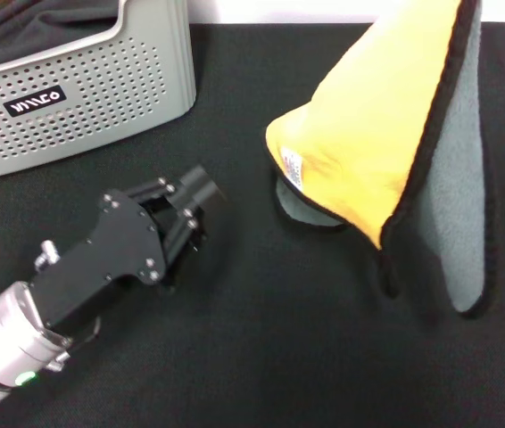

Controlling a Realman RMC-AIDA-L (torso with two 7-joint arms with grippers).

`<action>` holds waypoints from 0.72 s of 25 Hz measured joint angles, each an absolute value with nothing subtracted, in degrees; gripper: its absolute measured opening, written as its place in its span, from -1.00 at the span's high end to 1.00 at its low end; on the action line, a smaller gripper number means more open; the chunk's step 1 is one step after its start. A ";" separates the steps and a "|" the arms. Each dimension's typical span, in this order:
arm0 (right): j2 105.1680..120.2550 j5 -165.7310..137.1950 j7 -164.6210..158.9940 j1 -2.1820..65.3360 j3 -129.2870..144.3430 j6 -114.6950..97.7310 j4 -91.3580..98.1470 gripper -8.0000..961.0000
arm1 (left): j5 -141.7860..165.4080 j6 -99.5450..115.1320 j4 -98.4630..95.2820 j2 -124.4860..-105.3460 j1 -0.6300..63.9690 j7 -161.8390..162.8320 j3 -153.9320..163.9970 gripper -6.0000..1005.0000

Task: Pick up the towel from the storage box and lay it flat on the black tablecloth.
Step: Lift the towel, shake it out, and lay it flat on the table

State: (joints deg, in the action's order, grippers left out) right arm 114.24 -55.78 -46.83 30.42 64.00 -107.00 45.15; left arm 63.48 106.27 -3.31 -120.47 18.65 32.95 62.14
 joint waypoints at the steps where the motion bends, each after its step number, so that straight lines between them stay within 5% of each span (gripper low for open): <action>1: 114.10 -55.57 -46.84 30.77 63.85 -107.00 45.15 0.97 | 64.57 105.82 -3.37 -120.48 18.78 32.57 62.14 0.69; 18: 115.21 -55.28 -44.27 34.23 60.91 -106.00 45.95 0.97 | 75.12 103.94 -2.64 -120.78 21.01 32.00 62.23 0.24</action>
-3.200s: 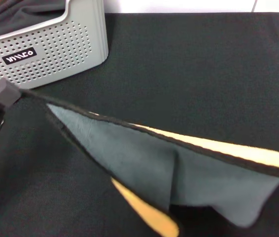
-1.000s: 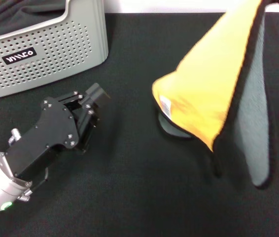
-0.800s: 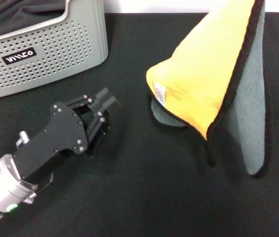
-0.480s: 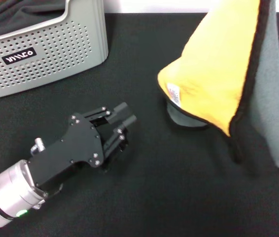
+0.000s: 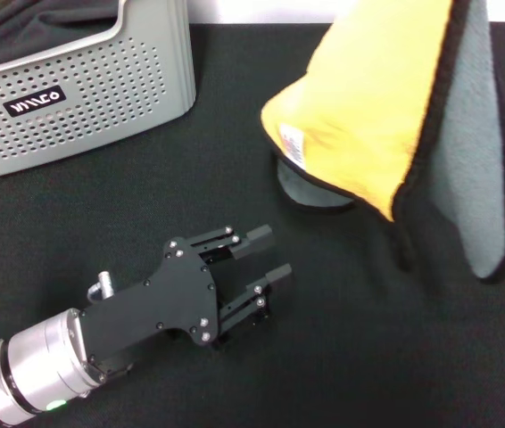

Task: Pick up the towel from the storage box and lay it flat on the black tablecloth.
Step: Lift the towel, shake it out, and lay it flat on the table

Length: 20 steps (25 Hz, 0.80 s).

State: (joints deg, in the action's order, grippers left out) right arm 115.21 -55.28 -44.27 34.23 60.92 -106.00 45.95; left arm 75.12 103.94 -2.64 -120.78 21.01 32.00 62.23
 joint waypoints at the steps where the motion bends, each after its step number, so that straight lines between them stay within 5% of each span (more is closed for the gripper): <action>1: 115.34 -55.28 -43.73 34.40 60.91 -105.54 45.77 0.97 | 75.30 104.05 -2.62 -120.78 21.05 32.00 62.23 0.21; 20: 116.22 -52.61 -34.74 40.72 63.76 -103.10 37.92 0.97 | 74.63 103.80 1.43 -120.76 25.03 32.59 61.75 0.14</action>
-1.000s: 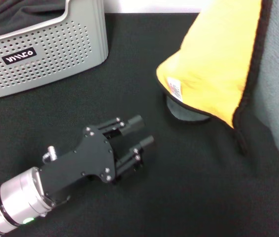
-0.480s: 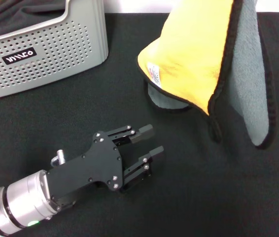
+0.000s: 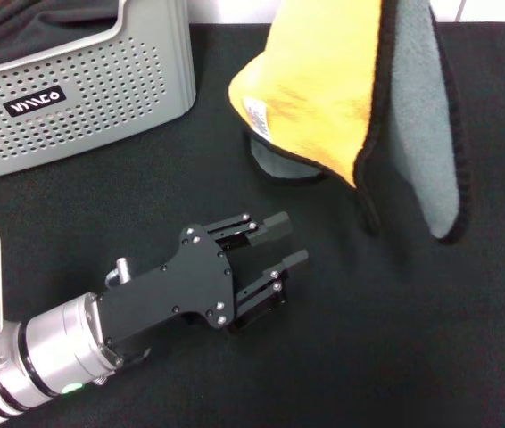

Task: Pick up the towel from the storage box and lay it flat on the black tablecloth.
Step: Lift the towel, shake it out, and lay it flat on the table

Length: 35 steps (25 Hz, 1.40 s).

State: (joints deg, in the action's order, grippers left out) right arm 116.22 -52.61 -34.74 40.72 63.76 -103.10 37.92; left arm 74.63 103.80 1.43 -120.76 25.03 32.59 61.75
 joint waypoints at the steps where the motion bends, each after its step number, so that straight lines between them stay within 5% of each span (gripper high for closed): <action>1: 116.21 -52.32 -33.97 40.96 64.29 -103.04 37.48 0.97 | 74.47 103.80 1.58 -120.76 25.25 32.78 61.74 0.14; 35: 116.19 -43.61 -22.17 43.91 77.93 -98.54 34.10 0.97 | 74.22 100.49 2.19 -120.76 28.39 42.81 60.38 0.14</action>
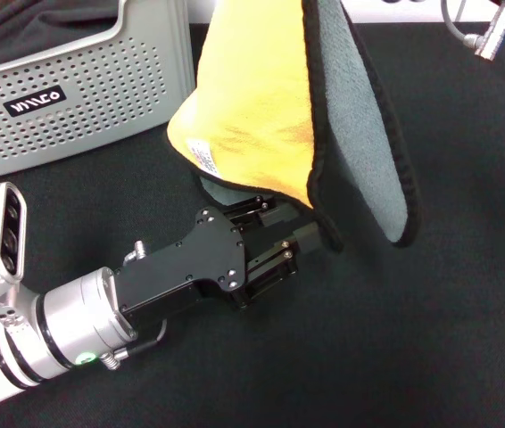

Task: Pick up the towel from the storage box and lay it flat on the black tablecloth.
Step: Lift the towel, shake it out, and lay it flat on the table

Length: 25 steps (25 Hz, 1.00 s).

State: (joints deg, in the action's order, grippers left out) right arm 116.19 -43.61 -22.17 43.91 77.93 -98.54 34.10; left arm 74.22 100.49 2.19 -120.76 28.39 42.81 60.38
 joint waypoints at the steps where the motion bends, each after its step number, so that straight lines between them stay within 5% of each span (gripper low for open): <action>1: 116.19 -43.61 -22.12 43.87 77.93 -98.54 34.10 0.97 | 74.24 100.62 2.15 -120.76 28.39 42.96 60.38 0.14; 25: 116.19 -39.37 -15.55 43.46 82.95 -96.89 32.56 0.97 | 75.93 104.08 0.86 -120.54 28.57 50.18 60.75 0.17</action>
